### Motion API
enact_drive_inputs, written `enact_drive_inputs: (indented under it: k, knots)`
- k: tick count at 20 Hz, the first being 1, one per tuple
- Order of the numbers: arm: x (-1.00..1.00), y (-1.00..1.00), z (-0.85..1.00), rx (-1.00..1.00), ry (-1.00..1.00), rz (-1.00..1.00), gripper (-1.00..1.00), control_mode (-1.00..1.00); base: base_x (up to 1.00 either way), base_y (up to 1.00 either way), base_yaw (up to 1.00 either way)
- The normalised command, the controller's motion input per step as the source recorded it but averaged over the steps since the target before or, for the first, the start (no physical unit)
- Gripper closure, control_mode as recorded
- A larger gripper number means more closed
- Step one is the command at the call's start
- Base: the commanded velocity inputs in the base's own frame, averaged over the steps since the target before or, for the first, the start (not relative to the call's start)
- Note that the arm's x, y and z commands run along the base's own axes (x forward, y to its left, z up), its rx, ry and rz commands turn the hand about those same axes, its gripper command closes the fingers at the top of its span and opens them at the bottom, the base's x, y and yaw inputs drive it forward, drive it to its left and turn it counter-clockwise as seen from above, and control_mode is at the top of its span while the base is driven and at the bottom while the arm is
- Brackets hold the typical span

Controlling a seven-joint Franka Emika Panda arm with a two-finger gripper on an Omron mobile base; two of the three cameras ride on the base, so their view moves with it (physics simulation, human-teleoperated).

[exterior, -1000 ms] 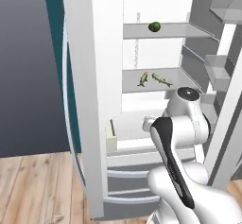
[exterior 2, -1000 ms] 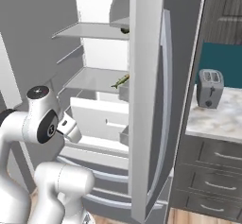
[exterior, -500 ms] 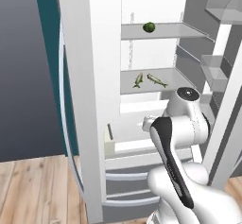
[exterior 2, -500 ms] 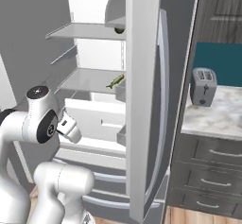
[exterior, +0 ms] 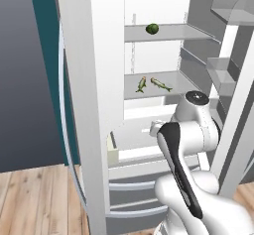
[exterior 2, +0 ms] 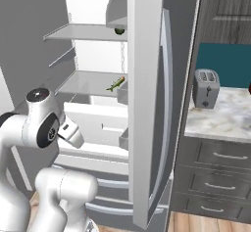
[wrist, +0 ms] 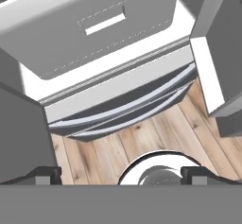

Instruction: Gather the potato and avocado from the fridge and place them on a tray on the dining counter. Then gather the fishs from the fridge and place them on the other tray.

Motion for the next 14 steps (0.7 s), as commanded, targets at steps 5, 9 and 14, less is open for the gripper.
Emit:
enact_drive_inputs:
  k: [5,9,14]
  knots:
    - [0.12,0.00,0.19,0.00,0.00,-0.02,-1.00,-1.00,0.00,0.00,0.00]
    - [0.05,0.00,0.31,-0.01,-0.02,0.01,-1.00,-1.00,0.00,0.00,0.00]
    - [0.05,-0.02,0.45,-0.08,-0.03,0.12,-1.00,-1.00,0.00,0.00,0.00]
